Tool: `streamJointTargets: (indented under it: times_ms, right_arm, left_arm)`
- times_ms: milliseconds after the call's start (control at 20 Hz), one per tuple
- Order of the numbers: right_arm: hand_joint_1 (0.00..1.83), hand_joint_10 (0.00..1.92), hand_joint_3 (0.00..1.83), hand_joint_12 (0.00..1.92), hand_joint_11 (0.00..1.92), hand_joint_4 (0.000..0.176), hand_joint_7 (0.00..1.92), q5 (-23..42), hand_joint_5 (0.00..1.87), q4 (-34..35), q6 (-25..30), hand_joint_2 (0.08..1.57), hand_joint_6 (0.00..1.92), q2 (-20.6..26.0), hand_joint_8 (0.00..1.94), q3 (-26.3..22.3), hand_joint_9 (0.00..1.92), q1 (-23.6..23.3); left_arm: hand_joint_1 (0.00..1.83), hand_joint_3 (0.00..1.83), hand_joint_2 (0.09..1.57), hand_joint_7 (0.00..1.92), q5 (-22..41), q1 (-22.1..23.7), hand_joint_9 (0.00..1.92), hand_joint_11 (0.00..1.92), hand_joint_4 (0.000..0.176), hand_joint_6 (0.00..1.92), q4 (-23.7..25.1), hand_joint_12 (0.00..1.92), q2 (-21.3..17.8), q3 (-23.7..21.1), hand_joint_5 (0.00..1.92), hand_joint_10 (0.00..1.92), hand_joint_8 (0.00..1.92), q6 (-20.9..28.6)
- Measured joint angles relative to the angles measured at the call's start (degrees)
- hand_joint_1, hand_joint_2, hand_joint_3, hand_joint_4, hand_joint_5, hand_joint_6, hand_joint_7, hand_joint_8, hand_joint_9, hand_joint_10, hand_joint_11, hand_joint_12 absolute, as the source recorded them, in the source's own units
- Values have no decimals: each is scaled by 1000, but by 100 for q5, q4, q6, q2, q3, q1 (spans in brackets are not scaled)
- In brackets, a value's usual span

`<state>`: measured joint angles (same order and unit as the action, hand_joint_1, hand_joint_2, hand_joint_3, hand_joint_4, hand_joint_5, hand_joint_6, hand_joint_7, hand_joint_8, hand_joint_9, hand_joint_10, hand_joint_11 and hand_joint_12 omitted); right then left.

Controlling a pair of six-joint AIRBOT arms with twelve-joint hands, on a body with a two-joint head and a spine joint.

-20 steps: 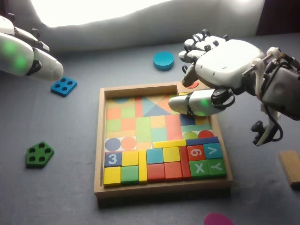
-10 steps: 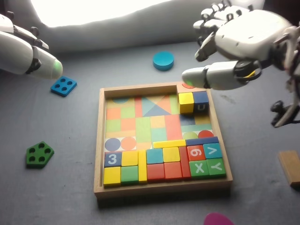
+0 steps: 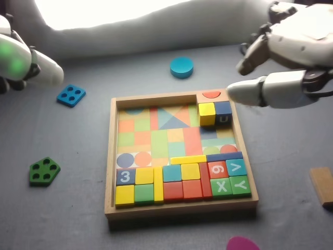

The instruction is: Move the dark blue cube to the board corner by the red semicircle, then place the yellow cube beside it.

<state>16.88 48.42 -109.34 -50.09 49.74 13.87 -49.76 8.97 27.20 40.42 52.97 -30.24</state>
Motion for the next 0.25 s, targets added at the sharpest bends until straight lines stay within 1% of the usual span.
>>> streamJointTargets:
  times_ms: [50,100,150,200,250]
  right_arm:
    - [79,1338,0,1855,367,0,884,-55,833,131,7,1173,645,61,800,0,653,-17]
    - [98,1450,1,1908,405,0,917,-155,843,286,-13,1178,769,129,943,-7,700,-83]
    - [122,1524,0,1918,413,0,946,-243,857,409,-22,1177,845,190,1008,-33,730,-90]
    - [114,1548,1,1920,452,0,973,-308,876,411,-26,1178,872,212,1029,-48,765,-98]
    - [114,1548,1,1920,452,0,973,-337,876,409,-52,1178,872,205,1029,-48,765,-98]
  left_arm:
    - [128,0,1248,1144,13,11,919,534,0,24,61,1517,0,0,924,818,129,0]
    - [123,1,1260,1133,24,22,921,608,0,25,81,1631,2,17,1010,1103,425,-2]
    - [117,3,1273,1073,-7,26,940,675,0,49,68,1697,0,20,1081,1318,832,-7]
    - [115,1,1280,1026,-28,31,950,705,0,334,57,1729,0,17,1013,1420,1072,-4]
    - [115,1,1280,1026,-55,68,950,705,0,334,61,1729,0,17,1013,1420,1072,-7]
